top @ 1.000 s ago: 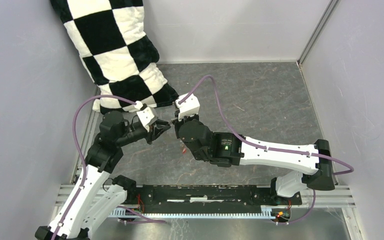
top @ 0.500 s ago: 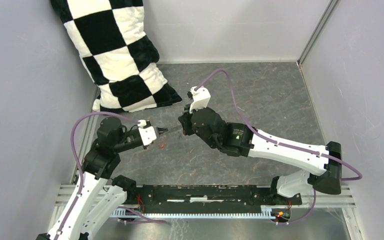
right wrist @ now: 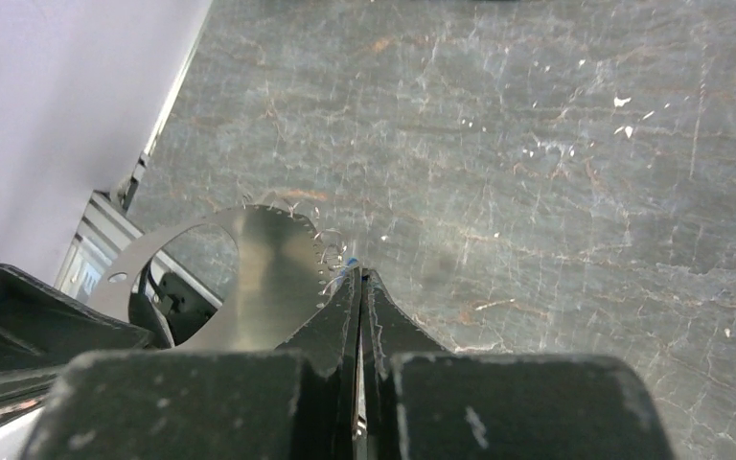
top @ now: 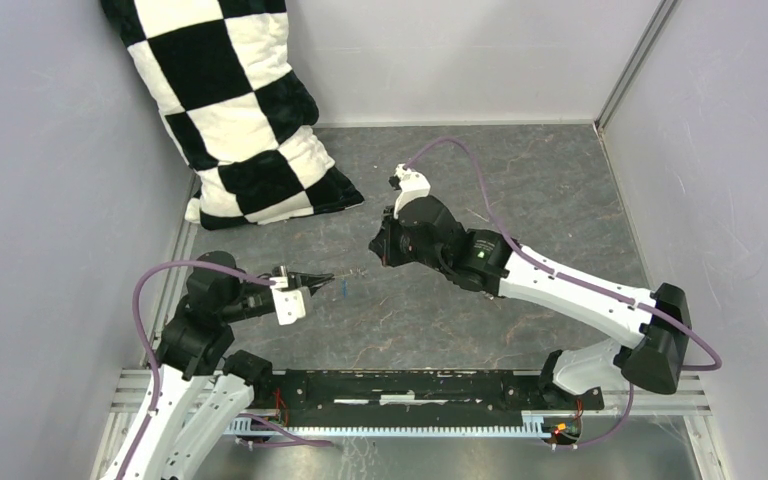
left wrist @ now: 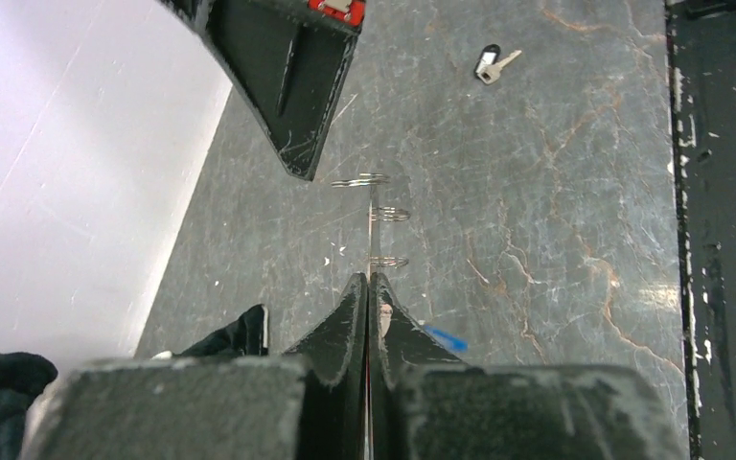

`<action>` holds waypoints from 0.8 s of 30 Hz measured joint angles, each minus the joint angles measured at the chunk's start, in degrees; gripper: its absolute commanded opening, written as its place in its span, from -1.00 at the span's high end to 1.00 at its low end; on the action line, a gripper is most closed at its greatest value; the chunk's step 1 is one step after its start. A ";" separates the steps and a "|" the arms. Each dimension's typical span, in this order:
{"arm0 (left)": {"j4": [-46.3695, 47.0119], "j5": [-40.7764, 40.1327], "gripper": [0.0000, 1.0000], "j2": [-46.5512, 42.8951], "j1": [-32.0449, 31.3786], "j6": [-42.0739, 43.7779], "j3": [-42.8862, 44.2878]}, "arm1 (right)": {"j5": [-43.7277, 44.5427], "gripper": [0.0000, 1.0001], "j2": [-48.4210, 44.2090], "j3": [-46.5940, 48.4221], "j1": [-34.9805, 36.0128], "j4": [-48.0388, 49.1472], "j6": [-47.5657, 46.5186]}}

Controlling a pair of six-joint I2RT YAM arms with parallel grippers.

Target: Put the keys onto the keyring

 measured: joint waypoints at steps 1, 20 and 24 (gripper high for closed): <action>-0.57 0.83 0.95 -0.26 -0.02 0.85 0.00 | -0.92 0.99 0.33 0.00 -0.44 -0.44 0.00; -6.03 7.32 0.95 9.42 -0.02 -4.37 7.98 | -10.27 -0.27 -18.67 -12.24 -2.95 6.25 -22.03; -1.51 8.28 0.95 13.55 -0.02 -15.91 11.06 | -10.69 -0.39 -25.97 -15.91 -1.18 12.52 -33.07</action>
